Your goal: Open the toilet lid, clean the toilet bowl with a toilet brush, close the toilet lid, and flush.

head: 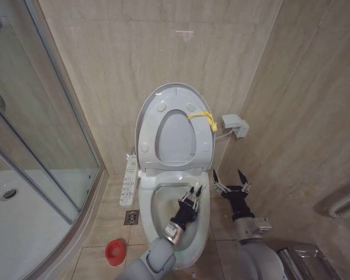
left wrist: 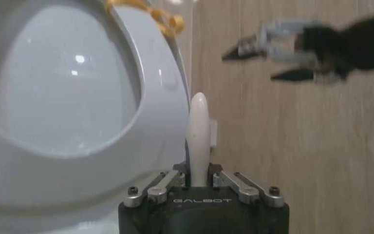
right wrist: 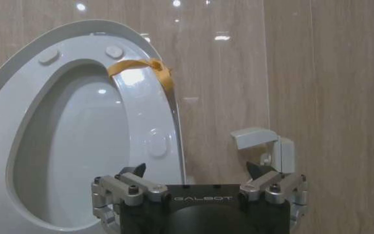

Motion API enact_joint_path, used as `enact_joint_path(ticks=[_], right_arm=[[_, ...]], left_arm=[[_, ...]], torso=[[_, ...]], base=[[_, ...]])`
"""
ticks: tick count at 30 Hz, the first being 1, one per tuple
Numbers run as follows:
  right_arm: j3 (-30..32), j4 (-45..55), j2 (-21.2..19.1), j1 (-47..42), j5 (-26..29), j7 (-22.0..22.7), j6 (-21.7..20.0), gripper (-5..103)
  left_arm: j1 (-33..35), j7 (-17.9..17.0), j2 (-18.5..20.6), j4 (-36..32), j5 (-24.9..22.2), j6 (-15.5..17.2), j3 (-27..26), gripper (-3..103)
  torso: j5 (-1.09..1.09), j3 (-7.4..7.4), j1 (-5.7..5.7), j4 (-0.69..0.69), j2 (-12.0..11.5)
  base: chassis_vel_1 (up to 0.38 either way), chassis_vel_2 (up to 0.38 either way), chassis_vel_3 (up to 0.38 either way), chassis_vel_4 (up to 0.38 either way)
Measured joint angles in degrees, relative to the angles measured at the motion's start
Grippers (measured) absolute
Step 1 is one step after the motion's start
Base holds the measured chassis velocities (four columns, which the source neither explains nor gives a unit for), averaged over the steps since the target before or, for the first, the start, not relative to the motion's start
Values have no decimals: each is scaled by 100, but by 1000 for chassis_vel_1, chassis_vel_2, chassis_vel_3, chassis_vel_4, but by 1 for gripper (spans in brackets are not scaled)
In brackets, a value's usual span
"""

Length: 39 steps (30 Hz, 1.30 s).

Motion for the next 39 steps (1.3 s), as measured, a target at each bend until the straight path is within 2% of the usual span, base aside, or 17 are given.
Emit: enact_joint_path(ticks=[4,7,14,17,21,30,33,39], right_arm=[[0,0,0,0,0,0,0,100],[0,0,0,0,0,0,0,100],[0,0,0,0,0,0,0,100],[0,0,0,0,0,0,0,100],[0,0,0,0,0,0,0,100],[0,0,0,0,0,0,0,100],[0,0,0,0,0,0,0,100],[0,0,0,0,0,0,0,100]], left_arm=[[30,82,25,365,162,-104,-95,18],[-9,120,50,845,496,-263,-351,18],[-157,88,-16,632,352,-228,-315,18],[-198,18,-105,329,226,-151,-162,18],[-206,44,-133,265,185,-152,-64,18],[-351,199,-134,1235,248,-364,-212,18],[-373,194,-122,1210,244,-356,-225,18],[-387,70,-187,551,135,-253,6,18]], torso=[[-1,0,0,0,0],[-1,0,0,1,0],[-1,0,0,-1,0],[-1,0,0,-2,0],[-1,0,0,-1,0],[-1,0,0,1,0],[0,0,0,1,0],[-1,0,0,-2,0]], base=[[0,0,0,0],[0,0,0,0],[0,0,0,0],[0,0,0,0],[0,0,0,0],[0,0,0,0],[0,0,0,0],[0,0,0,0]])
